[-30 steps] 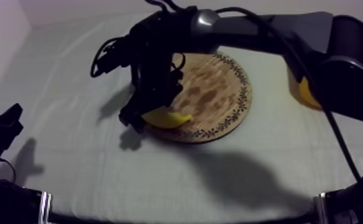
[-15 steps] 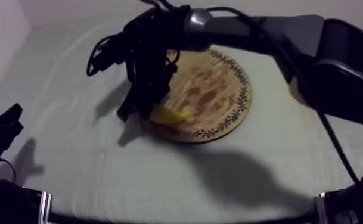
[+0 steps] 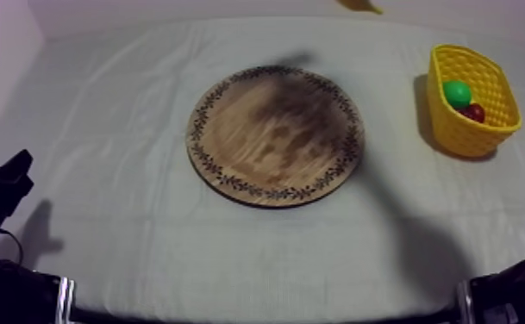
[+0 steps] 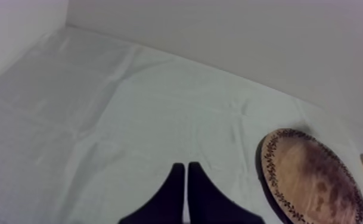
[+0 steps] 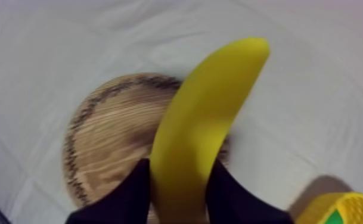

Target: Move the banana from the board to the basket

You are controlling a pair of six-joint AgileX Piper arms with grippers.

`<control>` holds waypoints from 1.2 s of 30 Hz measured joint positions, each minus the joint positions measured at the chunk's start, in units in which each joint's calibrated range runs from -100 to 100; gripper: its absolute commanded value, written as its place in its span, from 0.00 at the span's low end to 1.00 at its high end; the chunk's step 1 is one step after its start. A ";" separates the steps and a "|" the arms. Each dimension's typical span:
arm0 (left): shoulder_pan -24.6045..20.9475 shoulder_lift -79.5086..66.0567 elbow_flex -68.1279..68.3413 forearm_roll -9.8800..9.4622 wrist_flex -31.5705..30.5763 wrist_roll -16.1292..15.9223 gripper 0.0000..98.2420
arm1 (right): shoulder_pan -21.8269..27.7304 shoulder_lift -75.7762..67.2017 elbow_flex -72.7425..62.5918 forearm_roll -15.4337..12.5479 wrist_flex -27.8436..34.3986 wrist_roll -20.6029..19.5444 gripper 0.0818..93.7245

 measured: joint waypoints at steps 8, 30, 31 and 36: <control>0.00 0.00 0.00 0.00 0.00 0.00 0.00 | 15.61 -0.41 9.80 3.04 -1.90 1.76 0.22; 0.00 0.00 0.00 0.00 0.00 0.00 0.00 | 21.62 -20.51 36.63 -0.73 -15.19 8.34 0.50; 0.00 0.00 0.00 0.00 0.00 0.00 0.00 | 21.15 -23.26 38.17 -1.28 -16.37 8.43 0.43; 0.00 0.00 0.00 0.00 0.00 0.00 0.00 | 20.08 -38.51 49.94 -5.11 -24.31 9.92 0.13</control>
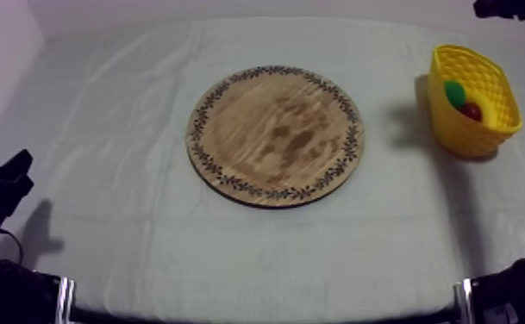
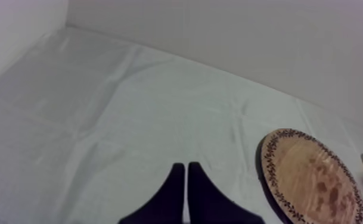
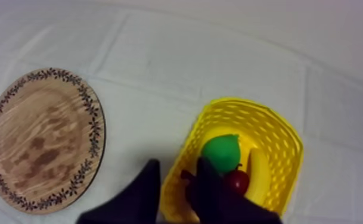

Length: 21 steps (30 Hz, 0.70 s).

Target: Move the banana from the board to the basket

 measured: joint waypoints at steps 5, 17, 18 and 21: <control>0.00 0.00 0.00 0.00 0.00 0.00 0.00 | -1.78 -19.53 19.57 -1.21 -11.63 0.06 0.02; 0.00 0.00 0.00 0.00 0.00 0.00 0.00 | -5.43 -69.00 72.67 3.55 -27.50 -5.52 0.00; 0.00 0.00 0.00 0.00 0.00 0.00 0.00 | -5.68 -70.77 73.47 4.28 -27.86 -6.58 0.00; 0.00 0.00 0.00 0.00 0.00 0.00 0.00 | -5.61 -73.60 74.45 5.51 -28.46 -6.81 0.00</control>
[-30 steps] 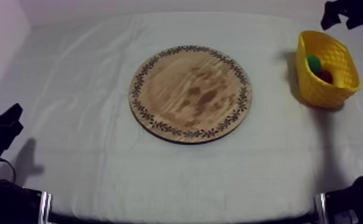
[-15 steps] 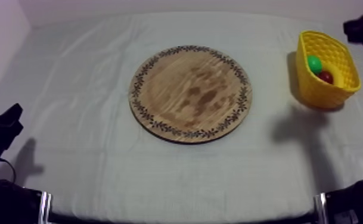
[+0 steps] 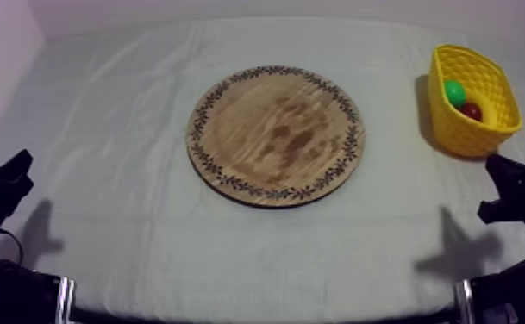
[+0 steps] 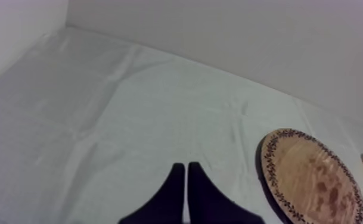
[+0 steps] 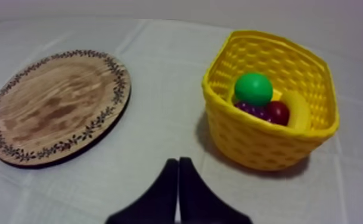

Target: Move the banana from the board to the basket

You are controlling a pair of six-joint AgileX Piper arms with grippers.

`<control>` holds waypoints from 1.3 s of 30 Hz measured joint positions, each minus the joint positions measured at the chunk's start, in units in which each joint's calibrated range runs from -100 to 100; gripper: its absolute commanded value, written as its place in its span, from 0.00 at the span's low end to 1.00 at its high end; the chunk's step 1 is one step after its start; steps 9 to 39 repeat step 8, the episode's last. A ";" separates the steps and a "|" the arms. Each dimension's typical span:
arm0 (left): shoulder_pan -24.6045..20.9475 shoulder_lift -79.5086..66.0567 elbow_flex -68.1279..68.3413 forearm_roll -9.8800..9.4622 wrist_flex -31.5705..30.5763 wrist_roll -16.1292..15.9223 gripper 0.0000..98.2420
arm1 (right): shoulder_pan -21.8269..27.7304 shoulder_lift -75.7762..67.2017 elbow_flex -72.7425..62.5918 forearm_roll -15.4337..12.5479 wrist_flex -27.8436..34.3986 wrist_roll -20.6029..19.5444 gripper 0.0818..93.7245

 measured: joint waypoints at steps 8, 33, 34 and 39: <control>0.00 0.00 0.00 0.00 0.00 0.00 0.00 | 0.08 -0.73 0.38 0.39 0.01 4.44 0.00; 0.00 0.00 0.00 0.00 0.00 0.00 0.00 | 0.08 -0.73 0.38 0.39 0.01 4.44 0.00; 0.00 0.00 0.00 0.00 0.00 0.00 0.00 | 0.08 -0.73 0.38 0.39 0.01 4.44 0.00; 0.00 0.00 0.00 0.00 0.00 0.00 0.00 | 0.08 -0.73 0.38 0.39 0.01 4.44 0.00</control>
